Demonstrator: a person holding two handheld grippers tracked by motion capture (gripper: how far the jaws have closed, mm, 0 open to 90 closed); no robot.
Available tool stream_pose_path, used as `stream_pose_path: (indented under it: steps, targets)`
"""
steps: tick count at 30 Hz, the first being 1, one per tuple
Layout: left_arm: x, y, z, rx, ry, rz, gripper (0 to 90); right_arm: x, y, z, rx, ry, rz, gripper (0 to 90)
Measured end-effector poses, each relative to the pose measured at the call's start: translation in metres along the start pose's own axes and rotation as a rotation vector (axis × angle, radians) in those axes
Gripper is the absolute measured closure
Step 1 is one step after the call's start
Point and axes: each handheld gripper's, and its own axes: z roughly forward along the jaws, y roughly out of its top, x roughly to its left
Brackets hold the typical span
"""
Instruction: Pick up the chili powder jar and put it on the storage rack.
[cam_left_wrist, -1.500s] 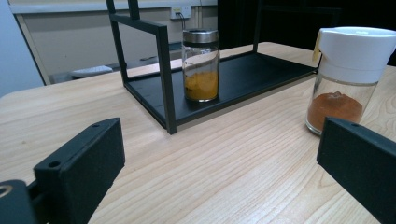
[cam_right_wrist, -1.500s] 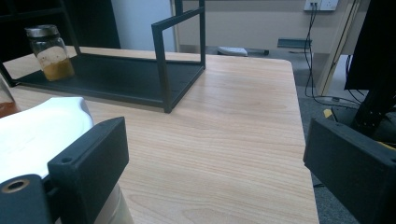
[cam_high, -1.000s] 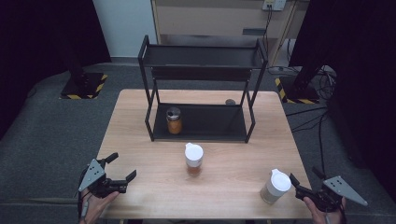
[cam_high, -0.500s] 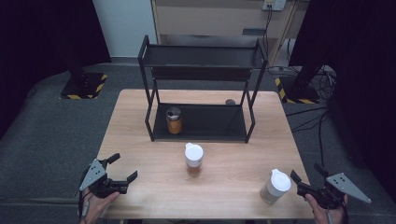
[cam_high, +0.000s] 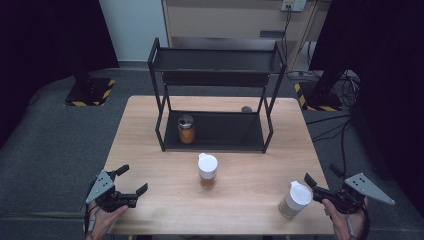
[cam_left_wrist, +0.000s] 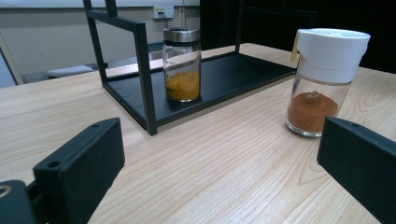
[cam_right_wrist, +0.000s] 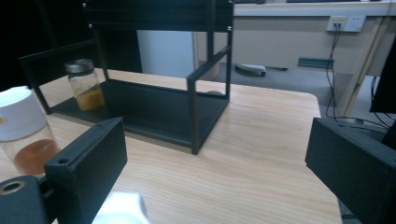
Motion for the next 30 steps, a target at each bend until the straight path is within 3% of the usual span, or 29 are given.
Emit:
stream_pose_path:
  steps: [15, 30]
  targets:
    - [0.001, 0.000, 0.000, 0.001, -0.007, -0.007, 0.0, 0.031, 0.041, 0.037, 0.021, 0.098, -0.050, 5.0]
    - [0.002, 0.000, 0.000, 0.008, -0.015, -0.005, 0.0, 0.063, 0.062, 0.081, 0.055, 0.235, -0.080, 5.0]
